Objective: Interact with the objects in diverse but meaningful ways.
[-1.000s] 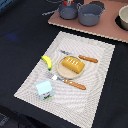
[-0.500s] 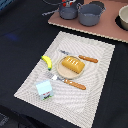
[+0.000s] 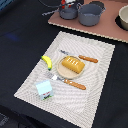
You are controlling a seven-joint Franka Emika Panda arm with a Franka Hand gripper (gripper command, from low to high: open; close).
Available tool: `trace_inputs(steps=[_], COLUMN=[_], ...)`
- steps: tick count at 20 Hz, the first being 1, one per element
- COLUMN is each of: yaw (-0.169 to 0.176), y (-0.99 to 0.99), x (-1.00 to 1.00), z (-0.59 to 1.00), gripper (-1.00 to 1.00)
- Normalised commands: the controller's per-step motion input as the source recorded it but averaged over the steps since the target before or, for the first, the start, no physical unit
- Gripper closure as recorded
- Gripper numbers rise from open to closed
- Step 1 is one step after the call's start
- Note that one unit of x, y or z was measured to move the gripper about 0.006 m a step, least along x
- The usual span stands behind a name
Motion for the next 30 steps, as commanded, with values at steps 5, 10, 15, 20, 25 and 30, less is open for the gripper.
trace_inputs(steps=[5, 10, 15, 20, 25, 30], yaw=[-0.028, -0.056, -0.043, -0.012, -0.033, -0.043], y=[0.27, 0.21, 0.16, 0.02, -0.37, -0.81], x=[0.17, 0.07, 0.08, 0.07, 0.03, 0.06], z=[0.44, 0.64, 0.73, 0.52, 0.67, 0.50], gripper=[-1.00, -1.00, -1.00, -1.00, -1.00, -1.00])
